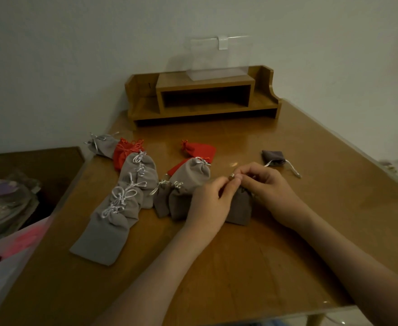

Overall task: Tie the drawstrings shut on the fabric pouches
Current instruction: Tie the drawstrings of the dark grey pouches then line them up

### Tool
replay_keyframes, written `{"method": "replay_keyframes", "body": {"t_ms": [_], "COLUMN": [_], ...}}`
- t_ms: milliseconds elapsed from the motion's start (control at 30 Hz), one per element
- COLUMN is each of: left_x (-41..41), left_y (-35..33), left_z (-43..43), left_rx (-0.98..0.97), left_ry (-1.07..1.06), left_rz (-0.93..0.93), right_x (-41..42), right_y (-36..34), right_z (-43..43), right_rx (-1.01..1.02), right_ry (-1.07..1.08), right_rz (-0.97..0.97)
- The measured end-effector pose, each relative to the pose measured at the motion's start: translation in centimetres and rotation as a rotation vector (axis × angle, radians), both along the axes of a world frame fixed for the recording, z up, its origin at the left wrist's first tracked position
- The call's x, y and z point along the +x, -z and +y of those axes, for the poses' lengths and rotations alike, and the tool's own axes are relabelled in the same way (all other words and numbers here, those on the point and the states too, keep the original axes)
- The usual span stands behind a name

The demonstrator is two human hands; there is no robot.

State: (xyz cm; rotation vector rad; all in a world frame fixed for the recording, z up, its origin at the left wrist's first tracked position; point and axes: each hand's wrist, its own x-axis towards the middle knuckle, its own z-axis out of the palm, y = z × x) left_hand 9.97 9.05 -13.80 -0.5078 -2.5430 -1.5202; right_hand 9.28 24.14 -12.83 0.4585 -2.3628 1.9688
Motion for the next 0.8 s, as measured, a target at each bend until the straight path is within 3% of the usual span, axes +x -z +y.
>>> {"method": "replay_keyframes", "body": {"t_ms": [233, 633, 800], "left_x": [0.0, 0.0, 0.0], "left_y": [-0.3, -0.6, -1.7], "left_z": [-0.3, -0.2, -0.4], "left_rx": [0.239, 0.244, 0.587], "left_ry": [-0.031, -0.117, -0.165], "left_rz": [-0.166, -0.164, -0.383], "right_x": [-0.2, -0.1, -0.1], "right_y": [0.4, 0.2, 0.3], "right_z": [0.1, -0.5, -0.3], "right_rx": [0.066, -0.063, 0.251], "right_ry": [-0.065, 0.025, -0.042], "right_rz": [0.105, 0.037, -0.009]}}
